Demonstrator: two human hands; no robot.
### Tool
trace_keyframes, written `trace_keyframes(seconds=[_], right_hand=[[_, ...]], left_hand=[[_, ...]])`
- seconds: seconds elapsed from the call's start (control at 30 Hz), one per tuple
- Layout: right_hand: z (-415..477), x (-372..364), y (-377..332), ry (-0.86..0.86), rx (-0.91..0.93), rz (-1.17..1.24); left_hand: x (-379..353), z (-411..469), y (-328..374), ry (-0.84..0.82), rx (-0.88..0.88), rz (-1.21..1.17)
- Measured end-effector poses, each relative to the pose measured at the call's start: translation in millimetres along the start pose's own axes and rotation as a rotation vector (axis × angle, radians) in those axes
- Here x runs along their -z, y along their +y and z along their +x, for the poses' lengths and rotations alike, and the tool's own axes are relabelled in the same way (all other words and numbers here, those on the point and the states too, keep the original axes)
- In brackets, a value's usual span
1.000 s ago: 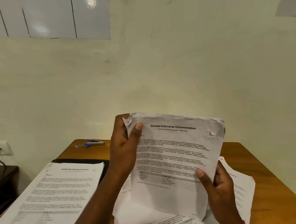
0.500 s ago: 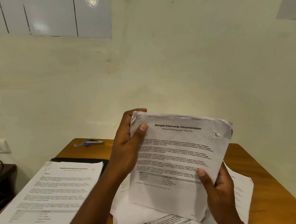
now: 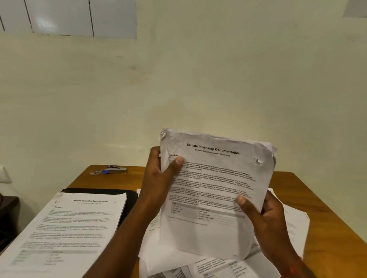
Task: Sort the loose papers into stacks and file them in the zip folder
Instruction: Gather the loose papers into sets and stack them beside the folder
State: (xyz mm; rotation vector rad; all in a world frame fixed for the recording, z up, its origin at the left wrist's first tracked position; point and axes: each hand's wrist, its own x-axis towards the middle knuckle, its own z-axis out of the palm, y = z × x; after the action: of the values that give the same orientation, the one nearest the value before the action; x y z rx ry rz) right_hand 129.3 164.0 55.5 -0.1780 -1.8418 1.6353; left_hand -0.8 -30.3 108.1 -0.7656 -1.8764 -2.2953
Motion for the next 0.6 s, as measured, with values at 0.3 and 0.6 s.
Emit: trace_keyframes(seconds=[0.3,0.6], right_hand=[[3,-2,12,0.017,-0.059,-0.052],[2,-3,27,0.025,-0.131,-0.052]], left_hand=[[-2,-4,-23,-0.033,0.046,0.008],[-7,-13,-36,-0.078,0.146,0.084]])
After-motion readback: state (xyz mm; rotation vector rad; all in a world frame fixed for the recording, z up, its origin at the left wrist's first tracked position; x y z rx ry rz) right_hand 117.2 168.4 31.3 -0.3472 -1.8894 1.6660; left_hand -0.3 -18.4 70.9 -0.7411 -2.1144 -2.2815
